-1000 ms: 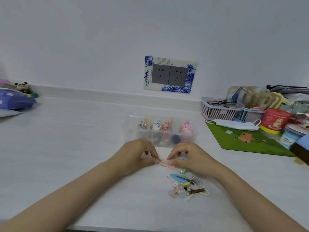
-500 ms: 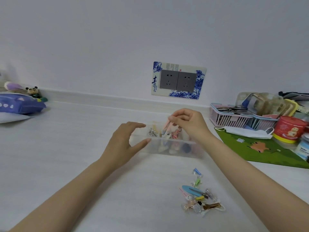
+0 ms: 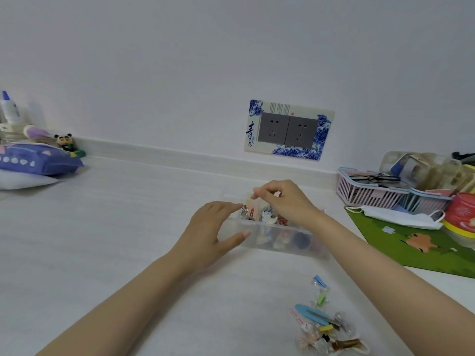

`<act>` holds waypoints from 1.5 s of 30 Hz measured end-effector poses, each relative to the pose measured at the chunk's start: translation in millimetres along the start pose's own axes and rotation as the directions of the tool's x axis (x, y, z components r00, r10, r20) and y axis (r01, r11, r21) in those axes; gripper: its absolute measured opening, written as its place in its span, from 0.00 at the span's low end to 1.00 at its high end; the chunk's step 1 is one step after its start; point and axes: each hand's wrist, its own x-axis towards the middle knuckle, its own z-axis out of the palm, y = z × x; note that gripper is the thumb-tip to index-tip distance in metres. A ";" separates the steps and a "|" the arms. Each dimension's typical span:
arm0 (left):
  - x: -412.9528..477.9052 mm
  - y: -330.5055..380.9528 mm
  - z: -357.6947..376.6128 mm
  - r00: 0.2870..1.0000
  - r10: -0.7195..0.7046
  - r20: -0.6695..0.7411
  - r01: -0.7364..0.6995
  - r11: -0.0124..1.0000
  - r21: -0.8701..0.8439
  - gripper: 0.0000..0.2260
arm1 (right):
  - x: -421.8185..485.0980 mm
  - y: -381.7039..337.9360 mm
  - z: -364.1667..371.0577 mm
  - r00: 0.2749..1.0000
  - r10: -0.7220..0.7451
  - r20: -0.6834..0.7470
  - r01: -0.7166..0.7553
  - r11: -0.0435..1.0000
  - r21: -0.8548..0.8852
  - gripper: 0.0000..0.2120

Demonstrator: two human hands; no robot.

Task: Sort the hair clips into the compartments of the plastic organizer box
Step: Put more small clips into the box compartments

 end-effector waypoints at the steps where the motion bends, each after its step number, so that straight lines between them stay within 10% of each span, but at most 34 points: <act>1: 0.3 -0.5 1.5 1.000 0.003 0.012 -0.003 1.000 0.007 0.29 | -2.9 0.6 -0.4 0.999 -0.015 0.032 0.016 1.000 -0.027 0.16; 6: 0.2 -0.5 5.8 0.998 0.009 0.057 -0.012 0.998 0.055 0.30 | -13.4 6.6 -0.5 0.993 -0.048 0.107 0.068 0.981 -0.184 0.21; 14: -8.8 28.3 0.5 0.982 0.172 -0.078 -0.173 0.985 -0.002 0.18 | -76.1 -3.9 -40.7 0.998 -0.067 0.007 0.066 0.995 0.069 0.10; 22: -10.6 74.6 28.7 0.926 0.163 0.339 -0.127 0.984 -0.126 0.13 | -136.5 39.2 -58.7 0.976 0.171 0.133 -0.178 0.983 0.038 0.03; 30: 1.9 112.2 49.0 0.916 0.052 0.399 -0.013 0.995 -0.100 0.12 | -144.9 51.1 -52.0 0.962 0.153 0.224 -0.162 0.987 0.020 0.05; 40: 10.6 86.5 53.0 0.908 -0.030 0.418 0.129 0.969 -0.210 0.07 | -147.7 48.9 -60.3 0.971 0.192 0.144 -0.220 0.953 0.209 0.04; 45: 6.0 72.5 45.2 0.924 -0.052 0.379 0.187 0.926 -0.327 0.06 | -115.4 26.7 -70.4 0.984 0.117 -0.131 -0.063 0.933 0.355 0.04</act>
